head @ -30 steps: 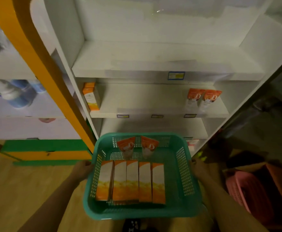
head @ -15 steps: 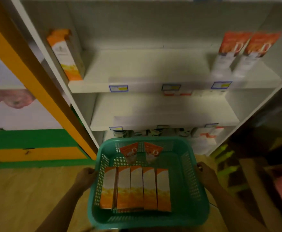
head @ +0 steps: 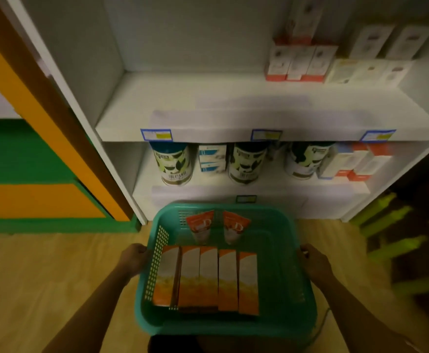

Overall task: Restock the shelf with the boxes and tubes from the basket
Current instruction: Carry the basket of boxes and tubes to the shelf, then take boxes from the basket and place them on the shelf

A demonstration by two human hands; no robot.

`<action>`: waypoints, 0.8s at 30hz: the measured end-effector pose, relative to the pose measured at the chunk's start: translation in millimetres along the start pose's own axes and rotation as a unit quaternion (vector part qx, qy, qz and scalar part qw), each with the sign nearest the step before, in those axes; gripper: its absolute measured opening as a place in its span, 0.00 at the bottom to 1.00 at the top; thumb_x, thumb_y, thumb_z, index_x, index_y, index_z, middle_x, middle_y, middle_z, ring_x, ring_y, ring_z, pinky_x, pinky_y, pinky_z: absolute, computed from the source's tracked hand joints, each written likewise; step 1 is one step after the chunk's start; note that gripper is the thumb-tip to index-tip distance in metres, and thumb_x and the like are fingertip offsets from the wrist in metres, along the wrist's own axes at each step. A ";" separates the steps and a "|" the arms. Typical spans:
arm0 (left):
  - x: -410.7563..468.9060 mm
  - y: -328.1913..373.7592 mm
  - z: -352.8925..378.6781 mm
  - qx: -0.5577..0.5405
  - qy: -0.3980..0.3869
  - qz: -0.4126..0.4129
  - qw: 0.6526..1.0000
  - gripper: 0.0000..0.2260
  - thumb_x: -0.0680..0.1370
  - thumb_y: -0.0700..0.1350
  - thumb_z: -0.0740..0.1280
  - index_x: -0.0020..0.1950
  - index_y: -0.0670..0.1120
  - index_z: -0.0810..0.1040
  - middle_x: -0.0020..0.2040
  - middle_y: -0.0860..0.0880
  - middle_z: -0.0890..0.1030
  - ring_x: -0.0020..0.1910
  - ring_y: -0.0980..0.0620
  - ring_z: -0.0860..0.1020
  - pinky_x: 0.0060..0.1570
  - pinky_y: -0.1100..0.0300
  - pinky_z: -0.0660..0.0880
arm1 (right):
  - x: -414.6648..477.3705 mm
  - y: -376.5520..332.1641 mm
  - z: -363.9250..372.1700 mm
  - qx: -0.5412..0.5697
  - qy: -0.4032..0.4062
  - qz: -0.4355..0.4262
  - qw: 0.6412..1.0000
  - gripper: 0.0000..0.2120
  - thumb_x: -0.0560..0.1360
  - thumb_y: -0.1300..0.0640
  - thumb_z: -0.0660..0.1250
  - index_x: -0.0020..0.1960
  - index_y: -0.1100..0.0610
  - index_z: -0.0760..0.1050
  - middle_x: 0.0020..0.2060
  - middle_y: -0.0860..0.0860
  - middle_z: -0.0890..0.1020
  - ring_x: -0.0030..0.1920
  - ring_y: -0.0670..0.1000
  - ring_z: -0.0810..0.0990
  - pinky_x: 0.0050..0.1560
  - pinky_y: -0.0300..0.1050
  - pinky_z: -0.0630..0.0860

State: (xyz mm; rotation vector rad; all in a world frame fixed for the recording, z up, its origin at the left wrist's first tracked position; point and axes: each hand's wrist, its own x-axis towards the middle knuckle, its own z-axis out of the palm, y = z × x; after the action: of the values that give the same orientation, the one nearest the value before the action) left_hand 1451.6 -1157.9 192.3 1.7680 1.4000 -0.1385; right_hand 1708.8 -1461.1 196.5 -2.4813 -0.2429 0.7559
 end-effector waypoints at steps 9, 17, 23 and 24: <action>45.2 -21.3 58.7 0.049 -0.014 -0.002 0.999 0.09 0.78 0.39 0.61 0.41 0.38 0.78 0.41 0.41 0.75 0.41 0.46 0.75 0.41 0.58 0.65 | 48.9 32.7 51.4 -0.002 -0.013 0.018 1.000 0.17 0.80 0.59 0.55 0.66 0.65 0.67 0.61 0.65 0.75 0.60 0.63 0.74 0.56 0.50 0.70; 61.2 -31.0 78.6 0.090 -0.018 -0.025 0.995 0.13 0.79 0.40 0.58 0.60 0.34 0.72 0.61 0.35 0.76 0.60 0.39 0.75 0.56 0.50 0.71 | 63.7 49.1 81.4 -0.003 0.005 0.022 1.000 0.17 0.80 0.61 0.55 0.67 0.65 0.67 0.62 0.66 0.75 0.60 0.64 0.75 0.59 0.53 0.70; 68.7 -37.1 86.7 0.195 0.020 0.039 0.980 0.16 0.78 0.40 0.60 0.65 0.38 0.67 0.65 0.39 0.71 0.63 0.42 0.71 0.58 0.52 0.71 | 66.7 36.6 81.7 -0.108 0.081 -0.053 0.989 0.18 0.77 0.63 0.59 0.67 0.62 0.68 0.64 0.65 0.72 0.61 0.65 0.72 0.61 0.58 0.70; 69.1 -35.7 88.7 0.227 0.057 0.093 0.968 0.18 0.77 0.40 0.62 0.66 0.41 0.67 0.65 0.41 0.71 0.64 0.45 0.70 0.60 0.54 0.71 | 63.9 27.4 84.6 -0.126 0.087 -0.106 0.983 0.18 0.76 0.63 0.60 0.66 0.62 0.69 0.63 0.63 0.73 0.61 0.63 0.73 0.61 0.56 0.70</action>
State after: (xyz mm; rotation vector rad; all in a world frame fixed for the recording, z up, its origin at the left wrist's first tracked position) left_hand 1482.3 -1165.3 78.7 2.3078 1.3473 -0.2786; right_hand 1714.7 -1427.3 92.5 -2.6824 -0.5582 0.4398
